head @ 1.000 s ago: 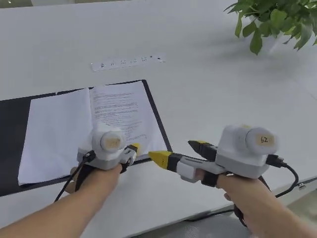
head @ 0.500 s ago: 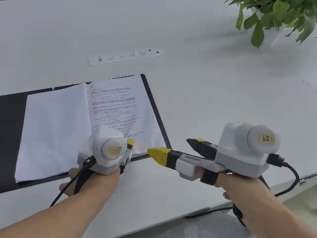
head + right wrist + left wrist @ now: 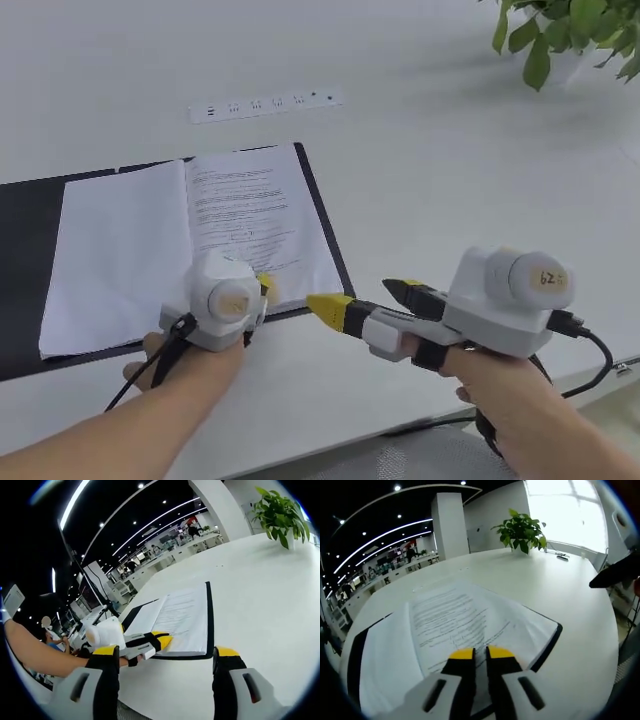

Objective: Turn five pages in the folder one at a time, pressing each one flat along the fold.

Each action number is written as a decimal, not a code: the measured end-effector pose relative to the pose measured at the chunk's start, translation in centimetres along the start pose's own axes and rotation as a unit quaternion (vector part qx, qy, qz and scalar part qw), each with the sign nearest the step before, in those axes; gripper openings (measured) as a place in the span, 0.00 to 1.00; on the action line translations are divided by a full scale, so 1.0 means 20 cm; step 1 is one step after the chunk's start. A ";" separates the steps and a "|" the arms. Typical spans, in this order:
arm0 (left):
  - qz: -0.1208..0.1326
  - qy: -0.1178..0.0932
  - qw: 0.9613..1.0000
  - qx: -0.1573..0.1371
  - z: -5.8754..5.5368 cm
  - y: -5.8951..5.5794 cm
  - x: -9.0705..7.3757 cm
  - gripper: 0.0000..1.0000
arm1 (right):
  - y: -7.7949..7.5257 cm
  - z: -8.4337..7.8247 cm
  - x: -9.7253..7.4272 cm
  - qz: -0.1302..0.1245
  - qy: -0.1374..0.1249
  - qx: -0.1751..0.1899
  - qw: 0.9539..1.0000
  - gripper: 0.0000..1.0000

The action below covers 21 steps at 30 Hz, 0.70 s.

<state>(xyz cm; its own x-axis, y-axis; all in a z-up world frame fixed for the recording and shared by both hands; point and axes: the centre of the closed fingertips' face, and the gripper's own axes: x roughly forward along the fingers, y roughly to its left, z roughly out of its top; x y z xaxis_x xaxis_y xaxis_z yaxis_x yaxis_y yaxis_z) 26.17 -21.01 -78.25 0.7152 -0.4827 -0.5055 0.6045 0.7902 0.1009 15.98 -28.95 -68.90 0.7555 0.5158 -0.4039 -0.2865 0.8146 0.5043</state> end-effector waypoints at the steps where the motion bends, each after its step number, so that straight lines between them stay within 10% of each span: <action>1: -0.001 0.000 1.000 -0.001 0.00 0.00 0.00 0.05 | 0.00 0.00 0.00 0.000 0.000 0.000 1.000 0.75; 21: -0.011 -0.008 0.998 -0.065 0.00 0.00 0.00 0.00 | -0.02 -0.01 0.13 0.012 0.010 0.006 1.000 0.70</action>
<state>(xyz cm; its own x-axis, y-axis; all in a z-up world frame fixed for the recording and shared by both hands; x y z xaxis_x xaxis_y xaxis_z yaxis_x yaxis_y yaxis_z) 26.21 -21.05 -78.28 0.7084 -0.5054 -0.4927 0.5702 0.8212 -0.0225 17.99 -27.89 -70.23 0.7357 0.5414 -0.4070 -0.2981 0.7984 0.5231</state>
